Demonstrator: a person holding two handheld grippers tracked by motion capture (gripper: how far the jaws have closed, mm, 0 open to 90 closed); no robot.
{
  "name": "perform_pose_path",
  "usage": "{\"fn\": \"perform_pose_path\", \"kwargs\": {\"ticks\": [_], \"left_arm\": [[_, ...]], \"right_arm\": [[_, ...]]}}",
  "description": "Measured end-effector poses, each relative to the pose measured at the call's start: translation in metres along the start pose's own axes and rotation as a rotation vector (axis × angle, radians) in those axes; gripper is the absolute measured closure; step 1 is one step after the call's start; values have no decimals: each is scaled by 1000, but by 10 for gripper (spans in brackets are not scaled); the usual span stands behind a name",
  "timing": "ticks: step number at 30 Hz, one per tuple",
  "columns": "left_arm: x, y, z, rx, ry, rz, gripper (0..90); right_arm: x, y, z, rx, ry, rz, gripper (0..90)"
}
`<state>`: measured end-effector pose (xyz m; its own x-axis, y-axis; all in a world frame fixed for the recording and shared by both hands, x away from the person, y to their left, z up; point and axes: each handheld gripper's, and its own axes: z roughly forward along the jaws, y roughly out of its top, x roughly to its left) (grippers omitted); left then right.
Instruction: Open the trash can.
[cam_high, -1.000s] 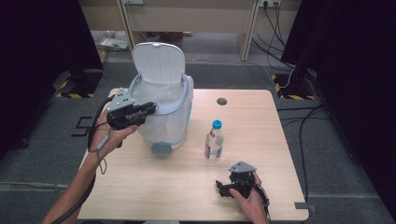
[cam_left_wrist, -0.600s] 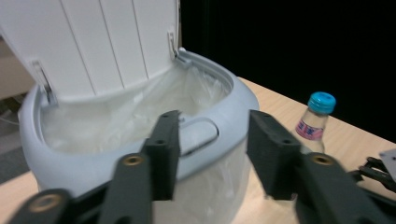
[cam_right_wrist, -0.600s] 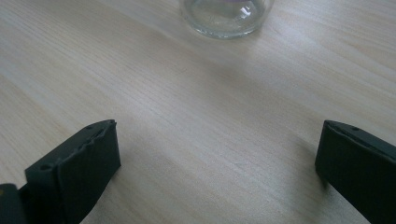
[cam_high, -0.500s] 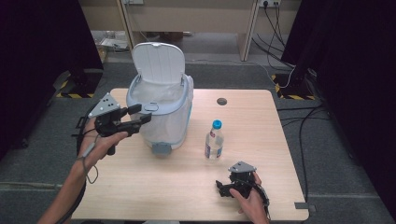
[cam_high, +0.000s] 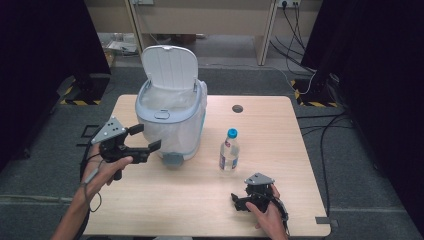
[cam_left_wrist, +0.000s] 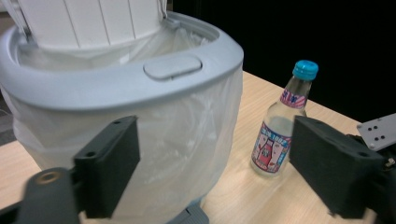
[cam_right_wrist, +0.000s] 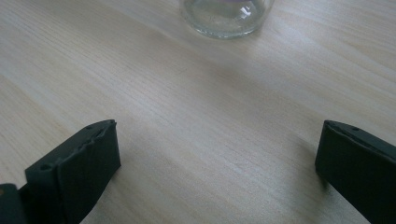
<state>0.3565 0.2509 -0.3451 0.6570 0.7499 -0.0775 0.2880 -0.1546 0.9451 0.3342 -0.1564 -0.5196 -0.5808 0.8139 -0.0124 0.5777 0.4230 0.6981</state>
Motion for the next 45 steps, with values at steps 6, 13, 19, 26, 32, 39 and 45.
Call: {"fn": "perform_pose_path", "kwargs": {"ticks": [6, 13, 19, 26, 32, 39, 45], "left_arm": [[-1, -17, 4, 10, -20, -37, 144], [2, -38, 8, 12, -14, -58, 144], [7, -56, 12, 4, -2, -67, 144], [12, -89, 28, 50, 11, -70, 145], [15, -115, 41, 99, 27, -68, 146], [21, -139, 52, 168, 51, -70, 146], [25, -155, 57, 254, 77, -57, 147]], "right_arm": [[0, 0, 0, 3, 0, 4, 1], [0, 0, 0, 3, 0, 5, 2], [0, 0, 0, 3, 0, 5, 2], [0, 0, 0, 3, 0, 5, 2], [0, 0, 0, 3, 0, 4, 2], [0, 0, 0, 2, 0, 4, 2], [1, 0, -1, 4, -1, 6, 2]]}}
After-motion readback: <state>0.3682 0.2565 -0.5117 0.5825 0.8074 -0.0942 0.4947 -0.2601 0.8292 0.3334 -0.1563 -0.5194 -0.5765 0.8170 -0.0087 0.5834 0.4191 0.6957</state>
